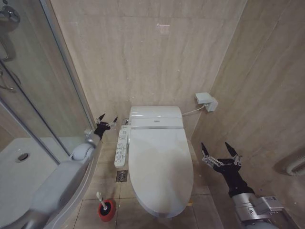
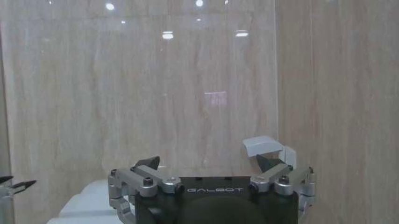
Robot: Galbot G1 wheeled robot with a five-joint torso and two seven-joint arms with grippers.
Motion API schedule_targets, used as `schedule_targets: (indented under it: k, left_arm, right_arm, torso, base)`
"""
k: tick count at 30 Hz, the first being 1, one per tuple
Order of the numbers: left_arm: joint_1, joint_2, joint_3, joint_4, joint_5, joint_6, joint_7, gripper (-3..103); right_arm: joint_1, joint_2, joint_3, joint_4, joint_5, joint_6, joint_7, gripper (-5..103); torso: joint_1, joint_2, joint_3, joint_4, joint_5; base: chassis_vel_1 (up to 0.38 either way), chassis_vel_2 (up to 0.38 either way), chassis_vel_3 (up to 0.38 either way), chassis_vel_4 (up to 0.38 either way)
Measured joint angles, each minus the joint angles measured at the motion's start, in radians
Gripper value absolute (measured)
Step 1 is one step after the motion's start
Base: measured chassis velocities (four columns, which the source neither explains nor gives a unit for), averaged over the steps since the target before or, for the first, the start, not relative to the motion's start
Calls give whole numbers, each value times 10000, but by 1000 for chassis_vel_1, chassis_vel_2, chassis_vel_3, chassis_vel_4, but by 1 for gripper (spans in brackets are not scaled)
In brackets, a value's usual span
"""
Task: Open the toilet lid, clean the toilet bowl with a toilet brush, close the toilet lid, and flush.
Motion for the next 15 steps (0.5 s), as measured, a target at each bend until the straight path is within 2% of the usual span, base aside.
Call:
schedule_targets:
  k: [1,8,9,15]
  left_arm:
    - [-331,-116,219,400,0,-81,52,87]
    - [-1653,-618,915,2040,23,-504,445,87]
    - [-1843,-678,1006,2278,27,-574,531,65]
    - [-2416,-867,1335,3316,189,-1125,1172,65]
  right_arm:
    - [0,-1,0,0,0,0,0,100]
    - [0,0,0,0,0,0,0,100]
    - [0,-1,0,0,0,0,1,100]
    - [0,0,0,0,0,0,0,100]
  torso:
    - [0,0,0,2,0]
    - [1,0,1,0,-4]
    - [1,0,1,0,-3]
    - [0,0,0,0,-3]
  base:
    - [0,0,0,0]
    - [0,0,0,0]
    - [0,0,0,0]
    - [0,0,0,0]
